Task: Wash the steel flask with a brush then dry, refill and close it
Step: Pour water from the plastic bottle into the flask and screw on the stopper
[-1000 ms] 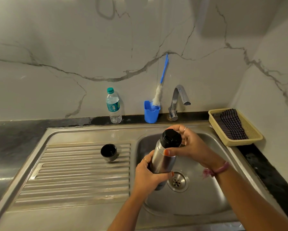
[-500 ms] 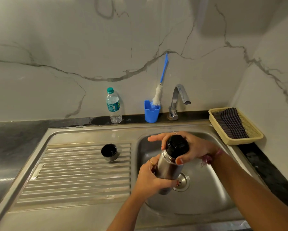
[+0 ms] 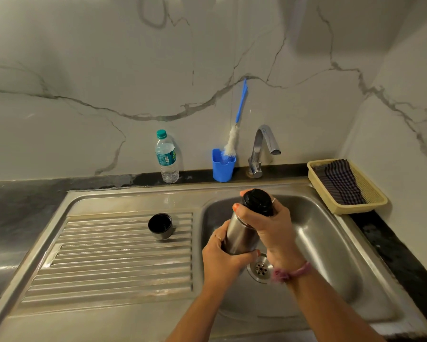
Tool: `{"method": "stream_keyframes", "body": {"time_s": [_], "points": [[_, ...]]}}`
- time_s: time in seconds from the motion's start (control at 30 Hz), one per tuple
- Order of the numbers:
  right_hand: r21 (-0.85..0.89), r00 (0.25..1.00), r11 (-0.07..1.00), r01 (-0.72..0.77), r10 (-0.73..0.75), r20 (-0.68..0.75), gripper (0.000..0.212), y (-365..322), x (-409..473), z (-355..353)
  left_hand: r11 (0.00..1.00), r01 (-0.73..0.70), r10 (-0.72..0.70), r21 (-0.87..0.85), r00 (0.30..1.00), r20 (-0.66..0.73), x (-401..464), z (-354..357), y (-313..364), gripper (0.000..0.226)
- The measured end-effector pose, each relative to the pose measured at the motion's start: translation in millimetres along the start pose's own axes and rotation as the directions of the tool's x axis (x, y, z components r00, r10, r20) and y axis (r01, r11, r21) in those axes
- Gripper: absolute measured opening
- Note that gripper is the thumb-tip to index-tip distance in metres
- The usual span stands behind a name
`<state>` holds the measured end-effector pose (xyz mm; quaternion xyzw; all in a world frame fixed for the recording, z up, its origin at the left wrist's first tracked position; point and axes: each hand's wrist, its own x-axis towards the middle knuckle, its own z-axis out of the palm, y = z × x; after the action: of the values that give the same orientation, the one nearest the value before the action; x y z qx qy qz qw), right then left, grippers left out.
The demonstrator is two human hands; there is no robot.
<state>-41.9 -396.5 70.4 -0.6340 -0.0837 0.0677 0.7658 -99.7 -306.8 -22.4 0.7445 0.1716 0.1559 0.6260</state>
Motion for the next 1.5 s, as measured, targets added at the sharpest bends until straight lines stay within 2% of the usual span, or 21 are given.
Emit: {"method": "stream_keyframes", "body": {"time_s": [0.1, 0.17, 0.23, 0.3, 0.33, 0.37, 0.43, 0.53, 0.57, 0.63, 0.7, 0.77, 1.0, 1.13, 1.4, 1.5], "points": [[0.017, 0.989, 1.0, 0.006, -0.004, -0.151, 0.023, 7.2, -4.7, 8.9, 1.0, -0.006, 0.006, -0.009, 1.0, -0.021, -2.9, 3.7, -2.9, 0.075], [0.013, 0.981, 1.0, 0.013, -0.01, -0.193, 0.021, 8.2, -6.4, 11.8, 1.0, 0.01, -0.01, -0.007, 1.0, -0.002, -3.2, 3.6, -5.0, 0.072], [-0.053, 0.994, 0.998, 0.024, -0.03, -0.109, 0.022, 5.1, -3.2, 9.6, 1.0, 0.023, -0.023, -0.009, 0.999, 0.022, -2.7, 0.8, -7.5, 0.07], [-0.133, 0.992, 0.991, 0.006, 0.011, 0.125, 0.032, -2.5, 5.4, -3.7, 1.0, 0.022, -0.021, -0.02, 0.998, 0.053, -1.5, -5.1, -7.8, 0.073], [-0.182, 0.954, 0.983, -0.007, 0.061, 0.294, 0.043, -6.8, 12.4, -14.4, 0.999, 0.022, -0.02, -0.024, 0.997, 0.076, 0.0, -8.6, -7.6, 0.072], [-0.229, 0.881, 0.973, -0.018, 0.123, 0.457, 0.057, -12.1, 19.4, -25.5, 1.0, 0.02, -0.018, -0.022, 0.994, 0.104, 1.3, -12.4, -6.4, 0.071], [-0.282, 0.719, 0.959, -0.009, 0.202, 0.665, 0.075, -20.3, 34.1, -42.9, 1.0, 0.012, -0.01, -0.009, 0.985, 0.175, 3.3, -20.5, -1.9, 0.069], [-0.367, 0.573, 0.913, 0.179, 0.207, 0.793, 0.092, -30.0, 50.1, -43.5, 1.0, -0.004, -0.001, 0.021, 0.967, 0.255, 5.3, -27.5, 4.7, 0.07], [-0.376, 0.528, 0.894, 0.242, 0.204, 0.825, 0.09, -32.1, 52.4, -38.3, 1.0, -0.006, -0.001, 0.025, 0.962, 0.273, 4.6, -28.0, 7.2, 0.068], [-0.344, 0.478, 0.881, 0.326, 0.161, 0.864, 0.068, -32.3, 52.8, -28.8, 1.0, -0.009, 0.003, 0.019, 0.959, 0.283, 3.1, -28.0, 11.8, 0.063], [-0.299, 0.502, 0.906, 0.301, 0.116, 0.857, 0.046, -29.4, 49.5, -24.1, 1.0, -0.017, 0.013, 0.01, 0.962, 0.272, 2.3, -27.5, 14.2, 0.06], [-0.252, 0.559, 0.932, 0.26, 0.068, 0.826, 0.039, -26.0, 42.8, -23.2, 1.0, -0.022, 0.021, 0.002, 0.965, 0.262, 2.2, -28.3, 15.5, 0.059], [-0.183, 0.791, 0.952, 0.245, -0.087, 0.605, 0.039, -28.8, 14.9, -14.3, 1.0, -0.017, 0.015, 0.004, 0.973, 0.23, 0.3, -27.9, 21.3, 0.057], [-0.178, 0.889, 0.968, 0.18, -0.083, 0.45, 0.046, -21.5, 7.4, -9.6, 1.0, -0.013, 0.011, 0.006, 0.969, 0.248, -0.3, -29.9, 24.1, 0.06], [-0.183, 0.883, 0.967, 0.178, -0.075, 0.463, 0.055, -27.8, 1.3, 0.1, 0.999, -0.025, 0.032, -0.031, 0.97, 0.24, -4.7, -44.0, 31.1, 0.058], [-0.191, 0.838, 0.97, 0.152, -0.024, 0.545, 0.071, -28.9, 6.8, 3.2, 0.998, -0.015, 0.028, -0.056, 0.972, 0.235, -7.4, -52.8, 33.2, 0.06]]}}
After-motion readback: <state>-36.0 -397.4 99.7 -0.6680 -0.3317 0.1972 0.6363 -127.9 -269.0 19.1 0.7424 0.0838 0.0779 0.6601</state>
